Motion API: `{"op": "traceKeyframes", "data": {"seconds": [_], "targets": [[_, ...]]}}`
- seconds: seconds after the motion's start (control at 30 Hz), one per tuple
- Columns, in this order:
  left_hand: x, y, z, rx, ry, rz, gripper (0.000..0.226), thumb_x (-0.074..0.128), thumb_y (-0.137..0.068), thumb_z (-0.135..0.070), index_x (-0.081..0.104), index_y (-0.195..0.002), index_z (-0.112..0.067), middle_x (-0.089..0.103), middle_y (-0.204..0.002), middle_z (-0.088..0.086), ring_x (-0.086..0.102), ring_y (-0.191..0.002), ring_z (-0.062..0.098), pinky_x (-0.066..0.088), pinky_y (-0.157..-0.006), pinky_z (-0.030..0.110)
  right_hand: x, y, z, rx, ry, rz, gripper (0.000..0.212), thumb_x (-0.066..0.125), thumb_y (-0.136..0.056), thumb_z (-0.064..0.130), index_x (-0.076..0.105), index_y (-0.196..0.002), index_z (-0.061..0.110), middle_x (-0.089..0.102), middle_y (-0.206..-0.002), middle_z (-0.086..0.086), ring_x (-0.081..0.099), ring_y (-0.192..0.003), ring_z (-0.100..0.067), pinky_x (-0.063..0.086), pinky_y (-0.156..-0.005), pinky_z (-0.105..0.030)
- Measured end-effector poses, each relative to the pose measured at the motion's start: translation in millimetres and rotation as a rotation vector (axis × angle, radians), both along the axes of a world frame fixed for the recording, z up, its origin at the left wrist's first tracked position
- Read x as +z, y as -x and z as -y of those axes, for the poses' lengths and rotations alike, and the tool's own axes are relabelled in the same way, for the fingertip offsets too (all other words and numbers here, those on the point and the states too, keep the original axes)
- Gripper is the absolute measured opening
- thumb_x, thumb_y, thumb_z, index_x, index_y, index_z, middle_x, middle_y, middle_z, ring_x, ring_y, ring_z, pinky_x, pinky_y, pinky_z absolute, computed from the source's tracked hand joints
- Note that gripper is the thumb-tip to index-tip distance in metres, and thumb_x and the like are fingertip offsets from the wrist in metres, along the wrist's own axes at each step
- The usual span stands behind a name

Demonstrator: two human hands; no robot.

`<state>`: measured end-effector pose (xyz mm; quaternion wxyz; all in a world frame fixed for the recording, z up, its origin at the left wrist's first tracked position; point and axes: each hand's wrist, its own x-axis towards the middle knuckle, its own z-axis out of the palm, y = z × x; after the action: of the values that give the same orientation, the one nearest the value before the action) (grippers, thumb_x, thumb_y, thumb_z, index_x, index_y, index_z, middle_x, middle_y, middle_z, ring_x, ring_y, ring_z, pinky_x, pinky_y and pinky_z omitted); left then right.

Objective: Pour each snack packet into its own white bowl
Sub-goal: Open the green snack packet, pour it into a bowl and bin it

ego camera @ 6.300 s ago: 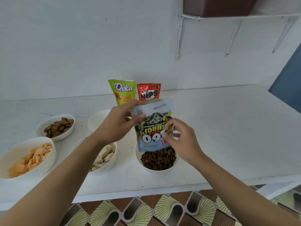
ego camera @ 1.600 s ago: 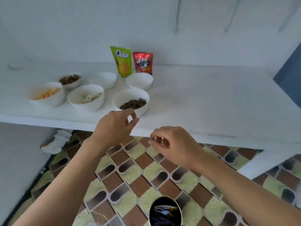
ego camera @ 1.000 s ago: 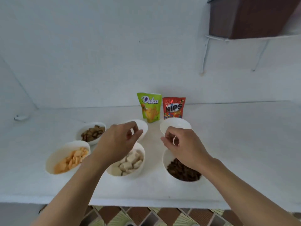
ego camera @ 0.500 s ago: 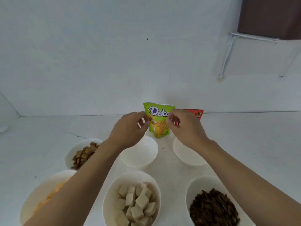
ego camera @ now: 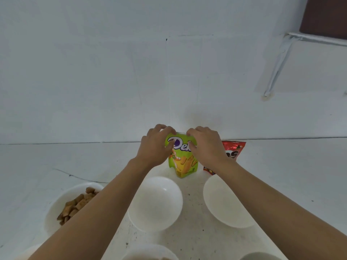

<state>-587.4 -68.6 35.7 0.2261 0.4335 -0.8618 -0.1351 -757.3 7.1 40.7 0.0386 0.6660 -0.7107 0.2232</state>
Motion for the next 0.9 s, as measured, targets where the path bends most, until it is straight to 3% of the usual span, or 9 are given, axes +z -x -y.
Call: {"op": "traceKeyframes", "data": {"seconds": [0.1, 0.23, 0.47, 0.7, 0.9], "targets": [[-6, -1, 7, -0.027, -0.025, -0.052, 0.021, 0.063, -0.095, -0.014, 0.065, -0.113, -0.025, 0.059, -0.113, 0.002, 0.063, -0.096, 0.028, 0.056, -0.082, 0.045, 0, -4, 3, 0.02, -0.038, 0.054, 0.025, 0.061, -0.09, 0.002, 0.057, -0.109, 0.018, 0.063, -0.099, -0.004, 0.059, -0.085, -0.027, 0.05, -0.078, -0.041], [1, -11, 12, 0.006, 0.045, -0.119, 0.027, 0.059, -0.091, 0.002, 0.072, -0.102, -0.019, 0.063, -0.098, 0.006, 0.064, -0.085, 0.031, 0.057, -0.073, 0.045, 5, -17, 7, 0.052, 0.011, 0.104, 0.034, 0.058, -0.08, -0.012, 0.055, -0.103, 0.013, 0.058, -0.093, -0.005, 0.056, -0.082, -0.027, 0.051, -0.069, -0.043], [44, -81, 17, 0.013, 0.258, -0.286, 0.03, 0.056, -0.091, 0.004, 0.07, -0.099, -0.02, 0.061, -0.093, 0.002, 0.063, -0.079, 0.028, 0.057, -0.065, 0.047, 43, -79, 15, 0.086, 0.279, 0.163, 0.03, 0.056, -0.084, -0.009, 0.058, -0.105, 0.013, 0.057, -0.095, -0.005, 0.053, -0.086, -0.024, 0.05, -0.066, -0.041], [90, -227, -3, 0.014, 0.38, -0.341, 0.031, 0.055, -0.093, 0.005, 0.068, -0.103, -0.022, 0.062, -0.098, -0.002, 0.063, -0.085, 0.02, 0.057, -0.068, 0.044, 74, -208, 14, 0.213, 0.428, 0.289, 0.031, 0.055, -0.087, -0.006, 0.064, -0.104, 0.018, 0.05, -0.09, 0.005, 0.05, -0.083, -0.013, 0.038, -0.063, -0.016], [107, -363, -31, 0.068, 0.457, -0.271, 0.029, 0.052, -0.099, -0.001, 0.068, -0.112, -0.022, 0.062, -0.103, 0.003, 0.064, -0.088, 0.024, 0.058, -0.067, 0.045, 79, -331, 3, 0.38, 0.49, 0.287, 0.023, 0.059, -0.09, -0.002, 0.064, -0.105, 0.015, 0.056, -0.093, 0.003, 0.053, -0.081, -0.015, 0.043, -0.066, -0.021]]}}
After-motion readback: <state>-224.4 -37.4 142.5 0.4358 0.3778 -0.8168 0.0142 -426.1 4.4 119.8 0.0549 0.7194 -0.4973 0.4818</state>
